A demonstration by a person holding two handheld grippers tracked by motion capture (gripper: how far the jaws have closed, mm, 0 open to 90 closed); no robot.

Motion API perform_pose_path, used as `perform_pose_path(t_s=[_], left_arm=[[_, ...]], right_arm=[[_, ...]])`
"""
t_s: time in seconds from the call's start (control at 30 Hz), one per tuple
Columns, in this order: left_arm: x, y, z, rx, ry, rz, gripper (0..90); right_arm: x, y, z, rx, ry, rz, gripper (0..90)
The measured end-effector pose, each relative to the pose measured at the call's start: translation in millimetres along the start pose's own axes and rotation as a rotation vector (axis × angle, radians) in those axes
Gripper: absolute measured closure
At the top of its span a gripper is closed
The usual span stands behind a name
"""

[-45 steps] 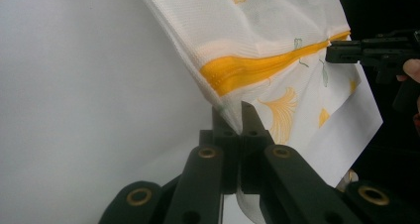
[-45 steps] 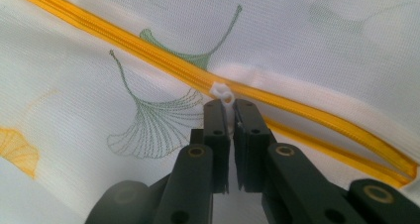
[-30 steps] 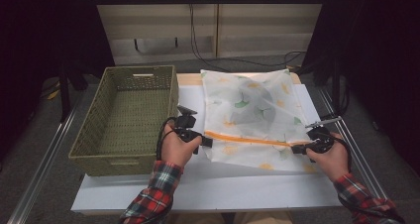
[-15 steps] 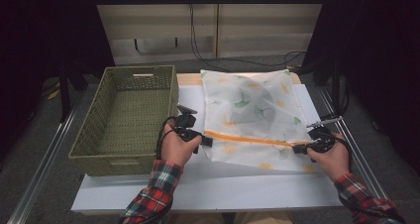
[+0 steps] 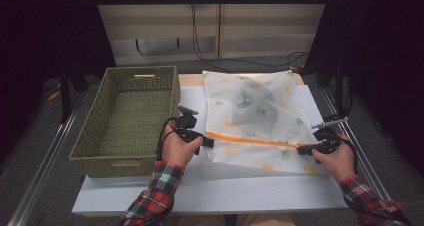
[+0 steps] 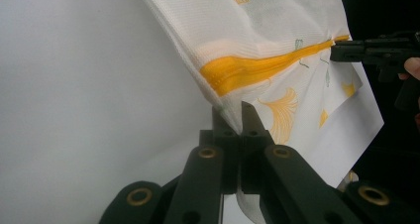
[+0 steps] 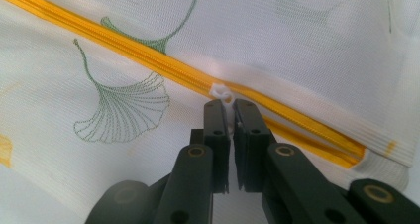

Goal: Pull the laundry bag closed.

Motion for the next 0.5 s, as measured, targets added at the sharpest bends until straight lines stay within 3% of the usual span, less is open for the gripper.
perform_pose_path(t_s=[0.13,0.3,0.43,0.5], left_arm=[[-1.0,0.0,-0.5,-0.001,0.005,0.002,89.4],[-1.6,-1.0,-2.7,0.007,0.015,-0.003,89.4],[-1.6,-1.1,-0.6,-0.005,0.0,0.003,89.4],[-2.9,-1.4,-2.9,0.01,0.014,0.0,89.4]], right_arm=[[0.3,0.2,1.8,-0.005,-0.019,-0.002,85.8],[-0.7,-1.7,5.3,0.008,-0.009,-0.004,85.7],[-0.2,-1.3,4.9,0.003,-0.009,-0.002,85.8],[-0.5,-2.0,5.9,0.01,-0.017,-0.008,85.7]])
Point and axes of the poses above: each handheld gripper's, and its own axes: x roughly forward along the jaws, y roughly out of its top, z roughly to its right, the point moved 9 cm from there along x, roughly forward along the jaws, and after that the axes turned 12 degrees about -z, right-handed, at the moved point
